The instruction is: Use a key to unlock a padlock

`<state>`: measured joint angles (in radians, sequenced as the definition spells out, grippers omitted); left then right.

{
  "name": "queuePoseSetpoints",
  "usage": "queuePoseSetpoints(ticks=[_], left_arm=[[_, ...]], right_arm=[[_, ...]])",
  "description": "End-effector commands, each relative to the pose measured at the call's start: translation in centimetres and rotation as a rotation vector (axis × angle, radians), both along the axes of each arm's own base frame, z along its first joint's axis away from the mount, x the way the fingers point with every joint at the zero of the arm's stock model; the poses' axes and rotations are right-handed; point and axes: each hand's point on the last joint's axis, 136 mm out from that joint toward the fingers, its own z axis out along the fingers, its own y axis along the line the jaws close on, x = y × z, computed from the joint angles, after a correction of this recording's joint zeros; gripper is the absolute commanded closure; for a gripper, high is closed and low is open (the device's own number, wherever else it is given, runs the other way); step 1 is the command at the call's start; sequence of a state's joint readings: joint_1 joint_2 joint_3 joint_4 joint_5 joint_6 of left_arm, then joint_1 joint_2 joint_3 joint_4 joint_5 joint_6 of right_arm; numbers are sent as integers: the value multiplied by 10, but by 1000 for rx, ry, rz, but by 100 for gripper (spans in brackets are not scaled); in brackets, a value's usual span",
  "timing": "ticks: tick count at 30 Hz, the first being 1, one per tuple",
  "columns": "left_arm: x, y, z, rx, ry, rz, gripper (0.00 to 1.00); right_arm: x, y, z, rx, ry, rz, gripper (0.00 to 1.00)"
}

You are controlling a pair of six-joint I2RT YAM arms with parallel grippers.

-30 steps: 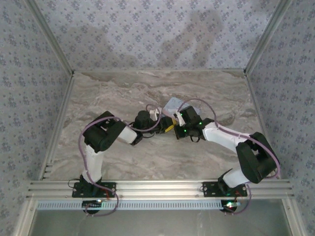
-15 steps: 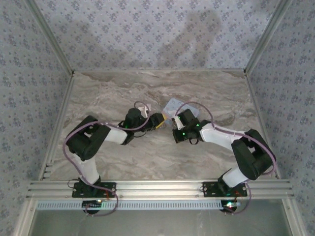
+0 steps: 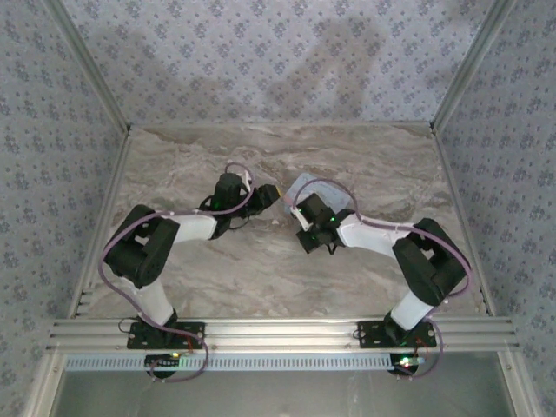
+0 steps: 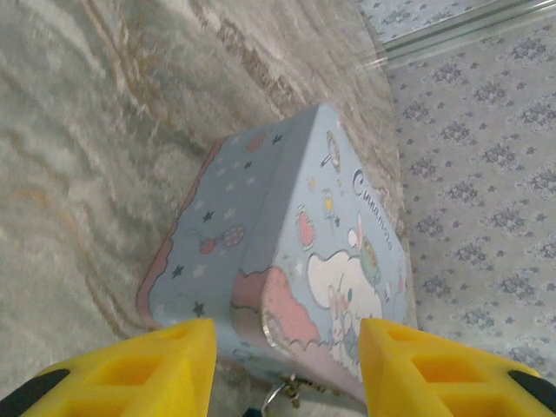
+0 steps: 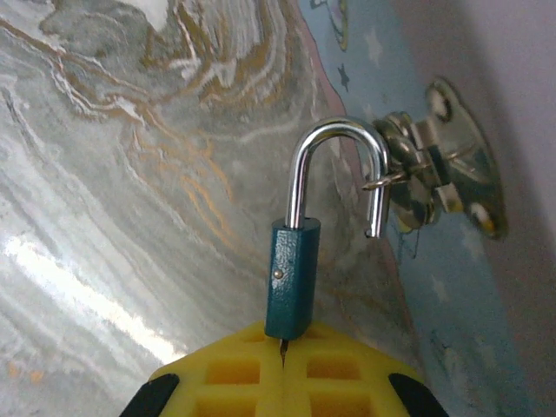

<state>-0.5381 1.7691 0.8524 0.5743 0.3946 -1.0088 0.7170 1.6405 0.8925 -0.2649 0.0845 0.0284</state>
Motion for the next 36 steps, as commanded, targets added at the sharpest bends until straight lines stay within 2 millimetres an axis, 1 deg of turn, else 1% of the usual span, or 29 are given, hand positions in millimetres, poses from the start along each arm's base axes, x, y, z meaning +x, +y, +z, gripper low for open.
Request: queuePoseSetpoints(ticks=[1,3,5,7,8,9,11,16,19,20,23,27,31,34,36], left_arm=[[16,1,-3,78,-24,-2,52],[24,-3,-2,82,-29,-10,52],[30,-4,-7,106,-24,-12,52],[38,-3,-8,129,-31,-6,52],[41,-4,-9,135,-32,-7,52],[44,-5,-9,133,-33,-12,52],[48,-9,-10,142,-30,-32,52],[45,-18,-20,141,1,-73,53],[41,-22,-27,137,17,-93,59],[40,-24,-27,130,21,-103,63],[35,-30,-31,121,32,-128,69],[28,-34,-36,111,50,-146,72],[28,-27,-36,115,48,-118,71],[31,-14,-30,112,31,-76,68],[33,-4,-22,111,17,-50,64]], right_arm=[[15,11,11,-62,-88,75,100],[18,18,14,-66,-102,104,100],[19,23,18,-56,-99,117,100],[16,27,21,-30,-76,119,100],[10,30,22,-5,-37,124,100],[12,31,26,16,-39,115,100],[10,32,29,35,-38,115,100],[15,32,25,11,-54,107,100],[18,36,21,3,-54,115,100],[20,38,21,2,-63,118,100],[27,44,24,2,-79,128,100],[37,51,31,-1,-110,126,100],[36,52,33,15,-115,122,100],[25,53,38,29,-125,130,100],[16,52,42,37,-131,131,100]])
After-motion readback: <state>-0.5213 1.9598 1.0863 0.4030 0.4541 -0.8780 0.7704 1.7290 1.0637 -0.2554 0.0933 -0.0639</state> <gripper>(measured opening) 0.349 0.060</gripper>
